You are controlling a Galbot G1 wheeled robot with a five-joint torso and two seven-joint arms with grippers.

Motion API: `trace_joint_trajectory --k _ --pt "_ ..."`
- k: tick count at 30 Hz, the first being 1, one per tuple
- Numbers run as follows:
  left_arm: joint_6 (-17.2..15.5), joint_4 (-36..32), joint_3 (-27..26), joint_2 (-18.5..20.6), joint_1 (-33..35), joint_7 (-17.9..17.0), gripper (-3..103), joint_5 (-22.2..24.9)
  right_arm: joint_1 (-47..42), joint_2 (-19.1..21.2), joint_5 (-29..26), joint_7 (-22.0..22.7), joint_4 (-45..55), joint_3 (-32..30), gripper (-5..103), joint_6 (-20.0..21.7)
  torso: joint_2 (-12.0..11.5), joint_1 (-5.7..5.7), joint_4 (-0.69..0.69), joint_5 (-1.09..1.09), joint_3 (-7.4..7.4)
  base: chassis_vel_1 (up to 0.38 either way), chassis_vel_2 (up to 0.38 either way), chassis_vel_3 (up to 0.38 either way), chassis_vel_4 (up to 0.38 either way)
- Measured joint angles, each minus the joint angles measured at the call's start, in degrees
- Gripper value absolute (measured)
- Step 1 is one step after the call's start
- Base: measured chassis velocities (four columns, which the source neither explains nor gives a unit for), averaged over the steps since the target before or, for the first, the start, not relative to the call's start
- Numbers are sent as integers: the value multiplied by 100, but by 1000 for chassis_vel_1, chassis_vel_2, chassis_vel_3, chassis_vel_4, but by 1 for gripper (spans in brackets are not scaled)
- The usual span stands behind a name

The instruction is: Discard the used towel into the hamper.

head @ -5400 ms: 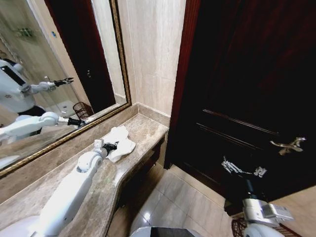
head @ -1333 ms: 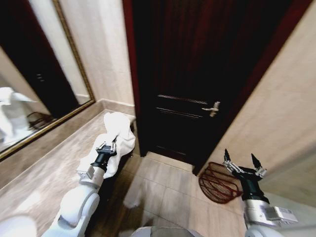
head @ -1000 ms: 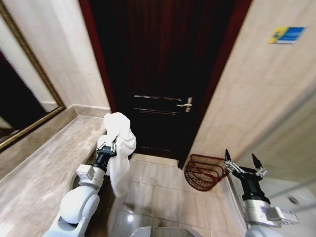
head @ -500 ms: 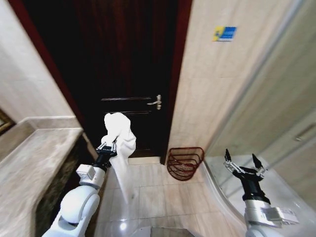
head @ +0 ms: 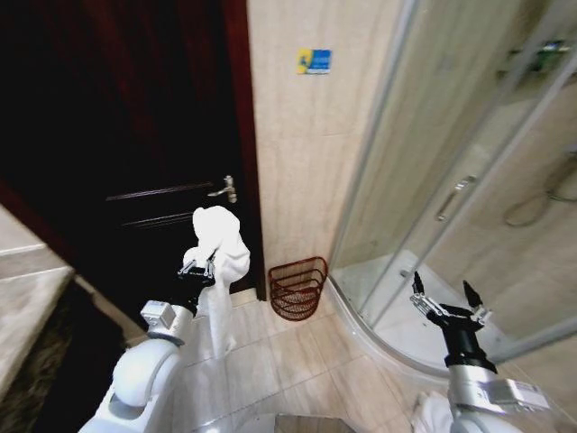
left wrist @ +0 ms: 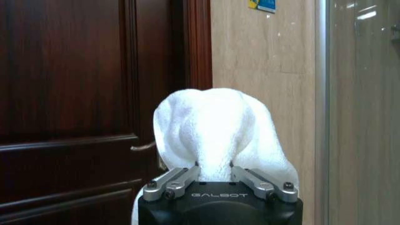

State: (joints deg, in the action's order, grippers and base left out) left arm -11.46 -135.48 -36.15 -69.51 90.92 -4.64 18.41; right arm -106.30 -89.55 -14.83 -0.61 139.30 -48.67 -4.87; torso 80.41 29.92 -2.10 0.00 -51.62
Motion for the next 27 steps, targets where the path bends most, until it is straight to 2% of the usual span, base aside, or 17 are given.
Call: trace_joint_trajectory --k 5,10,27 --pt "35 -2 -3 -1 28 0 8 9 5 -10 9 10 -2 15 100 -13 -102 -47 -1 0 51 0 0 0 0" --pt "65 -1 0 -17 54 9 8 1 -9 -8 13 28 -5 8 100 -44 -341 -160 -1 0 177 0 0 0 0" --pt "115 28 3 -36 108 66 8 -23 -32 -17 73 38 -4 17 100 -52 -908 -416 0 0 490 0 0 0 0"
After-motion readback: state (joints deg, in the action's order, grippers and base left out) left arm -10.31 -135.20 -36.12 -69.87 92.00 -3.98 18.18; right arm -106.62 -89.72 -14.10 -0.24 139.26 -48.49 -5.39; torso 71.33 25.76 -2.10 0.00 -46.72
